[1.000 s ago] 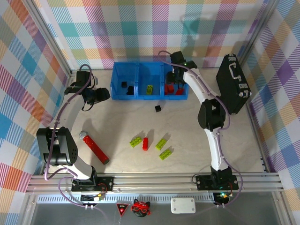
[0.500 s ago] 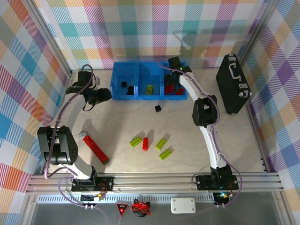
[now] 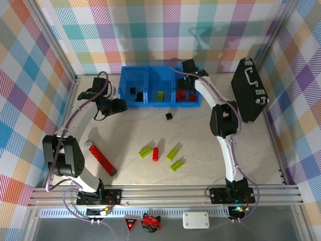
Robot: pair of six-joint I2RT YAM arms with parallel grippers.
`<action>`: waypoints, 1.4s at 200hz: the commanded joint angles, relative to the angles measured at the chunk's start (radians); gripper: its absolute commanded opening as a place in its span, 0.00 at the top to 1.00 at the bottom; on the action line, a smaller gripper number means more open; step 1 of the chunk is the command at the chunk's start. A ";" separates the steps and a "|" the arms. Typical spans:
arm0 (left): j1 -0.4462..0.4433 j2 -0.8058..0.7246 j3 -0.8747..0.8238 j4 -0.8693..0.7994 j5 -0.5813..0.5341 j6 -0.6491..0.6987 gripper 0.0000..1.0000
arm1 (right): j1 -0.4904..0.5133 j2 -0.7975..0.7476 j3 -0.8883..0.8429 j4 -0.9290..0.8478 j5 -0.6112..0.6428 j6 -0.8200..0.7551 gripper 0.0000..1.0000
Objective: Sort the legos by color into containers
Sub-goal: Place the lego in the container, then pick up the lego from the middle-left of the table.
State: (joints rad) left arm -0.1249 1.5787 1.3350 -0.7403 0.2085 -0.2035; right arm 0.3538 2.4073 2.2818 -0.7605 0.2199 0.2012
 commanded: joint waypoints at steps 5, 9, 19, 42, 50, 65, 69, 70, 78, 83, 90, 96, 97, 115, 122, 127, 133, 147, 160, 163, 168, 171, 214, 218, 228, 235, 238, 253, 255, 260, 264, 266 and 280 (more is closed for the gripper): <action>-0.075 -0.087 -0.056 -0.071 -0.027 -0.045 0.40 | 0.018 -0.210 -0.096 0.021 -0.061 0.025 0.26; -0.087 -0.097 -0.065 -0.072 -0.031 -0.050 0.40 | 0.020 -0.231 -0.119 0.021 -0.072 0.030 0.26; -0.119 -0.119 -0.091 -0.074 -0.044 -0.069 0.40 | 0.024 -0.279 -0.170 0.021 -0.091 0.036 0.27; -0.197 -0.160 -0.150 -0.075 -0.090 -0.123 0.40 | 0.040 -0.386 -0.297 0.025 -0.120 0.048 0.28; -0.230 -0.170 -0.168 -0.074 -0.107 -0.145 0.41 | 0.043 -0.421 -0.339 0.027 -0.128 0.053 0.28; -0.289 -0.183 -0.202 -0.067 -0.130 -0.176 0.41 | 0.051 -0.485 -0.423 0.040 -0.144 0.062 0.29; -0.304 -0.185 -0.210 -0.064 -0.130 -0.179 0.41 | 0.051 -0.502 -0.449 0.044 -0.149 0.068 0.29; -0.307 -0.185 -0.212 -0.063 -0.130 -0.180 0.41 | 0.052 -0.506 -0.454 0.045 -0.150 0.069 0.29; -0.337 -0.187 -0.227 -0.052 -0.125 -0.181 0.41 | 0.054 -0.539 -0.499 0.050 -0.158 0.078 0.29; -0.356 -0.189 -0.237 -0.047 -0.120 -0.179 0.41 | 0.056 -0.560 -0.529 0.056 -0.162 0.083 0.29; -0.385 -0.188 -0.247 -0.045 -0.127 -0.175 0.42 | 0.058 -0.589 -0.569 0.064 -0.168 0.090 0.29; -0.408 -0.185 -0.253 -0.051 -0.142 -0.176 0.42 | 0.059 -0.617 -0.603 0.072 -0.170 0.095 0.30; -0.411 -0.185 -0.254 -0.053 -0.146 -0.176 0.42 | 0.059 -0.622 -0.608 0.073 -0.171 0.097 0.30; -0.465 -0.176 -0.274 -0.074 -0.191 -0.174 0.42 | 0.060 -0.689 -0.697 0.102 -0.176 0.112 0.30; -0.481 -0.171 -0.282 -0.085 -0.212 -0.171 0.42 | 0.060 -0.712 -0.726 0.107 -0.178 0.119 0.30; -0.493 -0.168 -0.290 -0.089 -0.225 -0.170 0.42 | 0.060 -0.725 -0.741 0.109 -0.179 0.122 0.30; -0.505 -0.165 -0.302 -0.090 -0.233 -0.166 0.42 | 0.060 -0.739 -0.757 0.109 -0.180 0.126 0.30; -0.530 -0.158 -0.330 -0.082 -0.238 -0.156 0.42 | 0.061 -0.769 -0.793 0.114 -0.181 0.134 0.30; -0.552 -0.150 -0.355 -0.066 -0.230 -0.147 0.41 | 0.062 -0.790 -0.821 0.121 -0.188 0.139 0.30; -0.556 -0.147 -0.361 -0.063 -0.230 -0.146 0.41 | 0.061 -0.794 -0.827 0.123 -0.189 0.142 0.30; -0.565 -0.142 -0.366 -0.056 -0.231 -0.142 0.41 | 0.062 -0.799 -0.834 0.125 -0.191 0.142 0.30; -0.571 -0.139 -0.372 -0.053 -0.231 -0.140 0.41 | 0.061 -0.803 -0.839 0.125 -0.192 0.144 0.30; -0.590 -0.072 -0.400 -0.001 -0.231 -0.124 0.36 | 0.062 -0.829 -0.873 0.115 -0.198 0.144 0.30; -0.590 -0.065 -0.400 0.002 -0.228 -0.120 0.36 | 0.062 -0.831 -0.876 0.114 -0.195 0.145 0.30; -0.591 -0.047 -0.397 0.010 -0.222 -0.109 0.35 | 0.062 -0.838 -0.879 0.108 -0.190 0.146 0.30; -0.591 -0.034 -0.393 0.017 -0.215 -0.099 0.34 | 0.062 -0.842 -0.881 0.101 -0.188 0.148 0.30; -0.591 -0.028 -0.392 0.020 -0.210 -0.094 0.34 | 0.062 -0.845 -0.882 0.099 -0.186 0.148 0.30; -0.593 0.001 -0.382 0.035 -0.185 -0.073 0.35 | 0.062 -0.853 -0.891 0.098 -0.186 0.153 0.30; -0.592 0.005 -0.381 0.037 -0.180 -0.070 0.35 | 0.062 -0.854 -0.892 0.097 -0.186 0.153 0.30; -0.593 0.013 -0.378 0.042 -0.172 -0.061 0.35 | 0.062 -0.856 -0.895 0.096 -0.186 0.154 0.30; -0.596 0.020 -0.376 0.044 -0.170 -0.056 0.36 | 0.061 -0.857 -0.897 0.094 -0.186 0.155 0.30; -0.595 0.024 -0.375 0.044 -0.169 -0.053 0.36 | 0.062 -0.858 -0.897 0.093 -0.187 0.154 0.30; -0.599 0.049 -0.365 0.044 -0.164 -0.037 0.37 | 0.062 -0.862 -0.901 0.084 -0.186 0.156 0.30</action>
State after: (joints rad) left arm -0.7078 1.5929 0.9455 -0.7086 0.0116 -0.2924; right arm 0.4129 1.5803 1.3922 -0.6598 0.0402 0.3374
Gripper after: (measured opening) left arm 0.637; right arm 0.701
